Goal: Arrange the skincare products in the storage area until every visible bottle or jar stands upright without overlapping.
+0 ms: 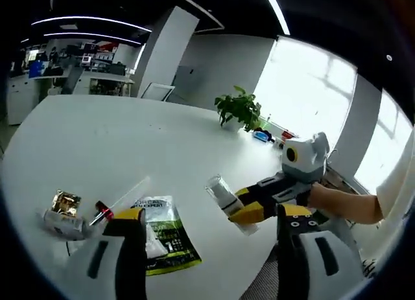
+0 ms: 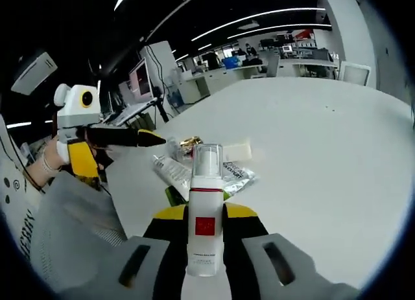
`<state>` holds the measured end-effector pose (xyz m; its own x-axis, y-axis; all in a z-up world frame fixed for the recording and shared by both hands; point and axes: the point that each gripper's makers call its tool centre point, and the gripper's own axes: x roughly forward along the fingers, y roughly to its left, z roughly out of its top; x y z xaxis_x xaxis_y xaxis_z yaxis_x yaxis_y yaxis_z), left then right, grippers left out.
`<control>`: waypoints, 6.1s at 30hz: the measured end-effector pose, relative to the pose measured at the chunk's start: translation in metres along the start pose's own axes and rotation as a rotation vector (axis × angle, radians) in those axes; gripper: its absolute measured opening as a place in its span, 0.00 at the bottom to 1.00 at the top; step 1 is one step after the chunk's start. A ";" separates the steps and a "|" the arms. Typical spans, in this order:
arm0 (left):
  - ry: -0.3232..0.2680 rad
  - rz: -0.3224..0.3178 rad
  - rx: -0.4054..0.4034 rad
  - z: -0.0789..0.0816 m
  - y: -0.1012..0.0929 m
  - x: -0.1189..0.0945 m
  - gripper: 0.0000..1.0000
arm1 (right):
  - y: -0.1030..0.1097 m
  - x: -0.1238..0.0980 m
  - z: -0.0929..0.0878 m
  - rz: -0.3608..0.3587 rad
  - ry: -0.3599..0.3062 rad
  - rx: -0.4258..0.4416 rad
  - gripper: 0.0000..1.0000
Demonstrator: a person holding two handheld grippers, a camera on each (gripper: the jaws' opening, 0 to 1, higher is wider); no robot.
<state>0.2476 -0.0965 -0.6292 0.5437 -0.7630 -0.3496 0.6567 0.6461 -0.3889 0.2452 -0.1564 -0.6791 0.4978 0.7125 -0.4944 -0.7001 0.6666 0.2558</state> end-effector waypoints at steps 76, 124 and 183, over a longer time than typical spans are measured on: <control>0.106 -0.357 0.454 -0.025 -0.053 0.078 0.15 | -0.004 0.020 -0.035 0.012 0.057 -0.381 0.24; 0.073 -0.386 0.514 -0.028 -0.040 0.092 0.17 | -0.030 0.023 -0.037 -0.138 -0.021 -0.440 0.24; 0.122 -0.379 0.565 -0.045 -0.028 0.084 0.19 | -0.012 -0.015 0.028 -0.095 -0.203 -0.368 0.22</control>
<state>0.2510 -0.1780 -0.6862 0.1822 -0.9055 -0.3832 0.9794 0.2016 -0.0109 0.2601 -0.1688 -0.6517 0.6341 0.7045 -0.3188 -0.7635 0.6356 -0.1143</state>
